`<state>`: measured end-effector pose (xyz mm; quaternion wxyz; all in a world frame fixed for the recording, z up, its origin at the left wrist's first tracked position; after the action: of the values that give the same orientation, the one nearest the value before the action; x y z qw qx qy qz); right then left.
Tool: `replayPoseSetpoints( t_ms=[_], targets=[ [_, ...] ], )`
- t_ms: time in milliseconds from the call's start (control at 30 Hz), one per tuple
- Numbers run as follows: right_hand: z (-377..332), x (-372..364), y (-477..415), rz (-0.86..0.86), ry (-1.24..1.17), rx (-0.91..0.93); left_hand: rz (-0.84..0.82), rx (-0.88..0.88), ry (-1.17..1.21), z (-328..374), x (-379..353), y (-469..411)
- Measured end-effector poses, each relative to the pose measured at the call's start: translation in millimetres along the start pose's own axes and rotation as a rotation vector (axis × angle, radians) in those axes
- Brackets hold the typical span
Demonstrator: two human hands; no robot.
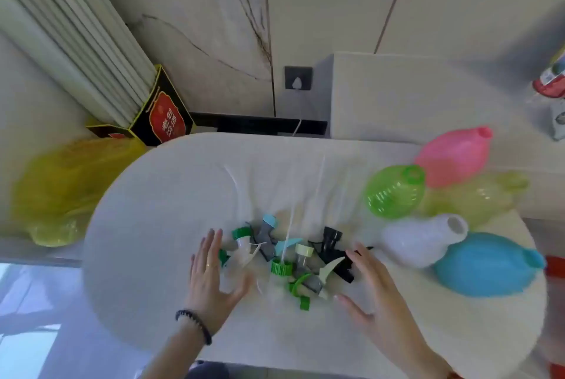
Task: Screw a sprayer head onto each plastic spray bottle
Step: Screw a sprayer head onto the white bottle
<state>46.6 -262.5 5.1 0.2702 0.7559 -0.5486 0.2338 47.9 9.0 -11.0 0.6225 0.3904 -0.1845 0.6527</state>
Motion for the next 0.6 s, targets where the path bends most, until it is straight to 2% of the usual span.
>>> replayPoseSetpoints(
  t_ms=[100,267,433,600],
  targets=[
    [6,-15,-18,0.021,0.051,0.145,0.097,-0.13,-0.042,-6,-10,-15],
    [16,-30,-21,0.174,0.113,0.334,0.186,-0.271,-0.109,-17,-21,-20],
    [15,-35,-20,0.151,0.14,0.37,0.167,-0.283,-0.146,-14,-22,-21],
    [9,-30,-15,0.158,0.158,0.316,0.173,-0.256,-0.058,-5,-17,-15]
  ],
)
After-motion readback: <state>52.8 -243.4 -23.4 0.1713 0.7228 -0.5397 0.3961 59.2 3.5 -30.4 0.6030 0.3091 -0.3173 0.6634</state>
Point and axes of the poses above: each hand's wrist, its own y-axis away from the middle knuckle, its own x-axis out of the back of the hand, z = x × y, the point moved 5 cm from there along -y, towards the middle knuckle, and after that the axes turned 2 degrees about -z, right-handed, at the moved point
